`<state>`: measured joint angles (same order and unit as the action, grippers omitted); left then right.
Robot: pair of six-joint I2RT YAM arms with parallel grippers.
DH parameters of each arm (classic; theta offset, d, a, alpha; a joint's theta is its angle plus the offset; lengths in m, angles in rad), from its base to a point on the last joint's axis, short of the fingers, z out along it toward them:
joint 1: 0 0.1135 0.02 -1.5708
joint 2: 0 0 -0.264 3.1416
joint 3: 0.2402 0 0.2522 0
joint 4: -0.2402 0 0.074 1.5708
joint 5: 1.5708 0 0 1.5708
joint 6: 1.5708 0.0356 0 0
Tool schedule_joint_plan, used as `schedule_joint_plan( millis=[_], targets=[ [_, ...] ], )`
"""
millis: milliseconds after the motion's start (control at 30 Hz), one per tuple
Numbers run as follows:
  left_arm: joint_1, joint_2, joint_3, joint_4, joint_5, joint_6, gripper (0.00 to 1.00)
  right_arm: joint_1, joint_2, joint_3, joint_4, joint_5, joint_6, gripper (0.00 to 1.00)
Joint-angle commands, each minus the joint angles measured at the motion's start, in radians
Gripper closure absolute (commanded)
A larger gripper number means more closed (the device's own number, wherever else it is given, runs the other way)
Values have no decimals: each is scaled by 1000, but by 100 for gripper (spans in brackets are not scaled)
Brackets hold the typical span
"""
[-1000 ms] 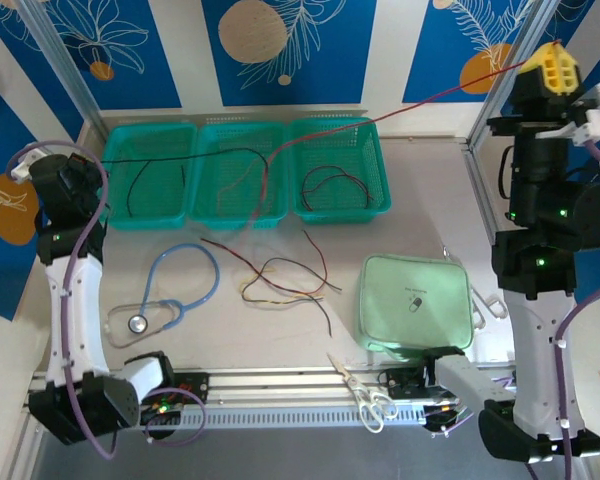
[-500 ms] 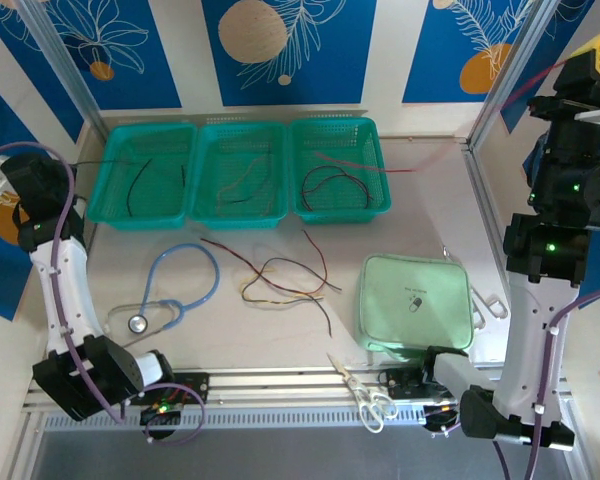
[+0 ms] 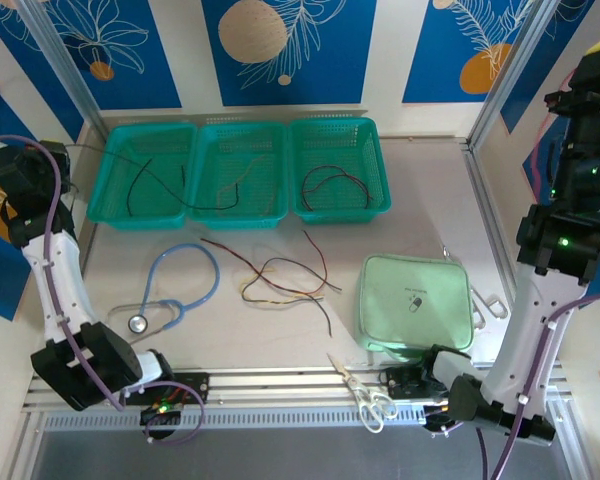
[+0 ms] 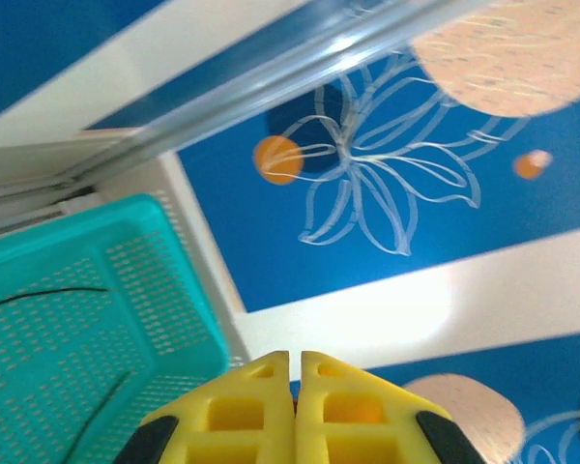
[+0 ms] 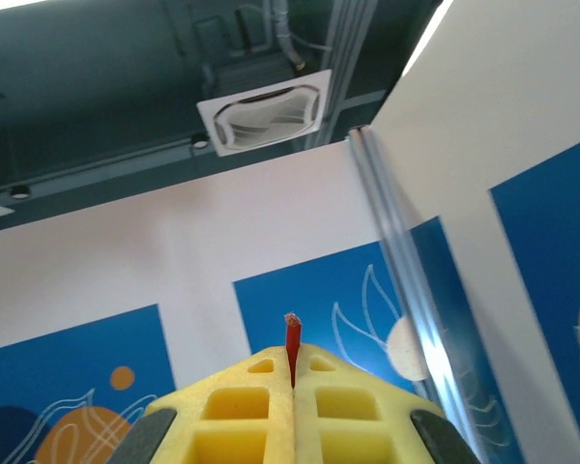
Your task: Untangle the cables
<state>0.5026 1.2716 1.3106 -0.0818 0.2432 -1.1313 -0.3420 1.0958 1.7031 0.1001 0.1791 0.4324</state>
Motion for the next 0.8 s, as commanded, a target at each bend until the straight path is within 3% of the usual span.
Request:
schedule_joint_plan(
  millis=[0, 133, 333, 467, 633, 767],
  targets=[
    [-26, -4, 109, 92, 60, -23, 100, -5, 50, 78, 11, -95, 107, 100],
    [-45, 20, 215, 101, 52, -54, 100, 55, 139, 176, 20, -135, 183, 100],
    [-57, 49, 366, 6, 33, -33, 100, 265, 283, 292, 31, -112, 142, 100],
    [-63, 38, 369, 16, 30, -38, 100, 374, 416, 407, 15, -114, 101, 100],
    [-65, 31, 370, 20, 28, -45, 100, 445, 589, 584, -45, -165, 70, 100],
    [-67, 33, 378, 25, 42, -51, 100, 446, 653, 605, -68, -156, 12, 100]
  ],
)
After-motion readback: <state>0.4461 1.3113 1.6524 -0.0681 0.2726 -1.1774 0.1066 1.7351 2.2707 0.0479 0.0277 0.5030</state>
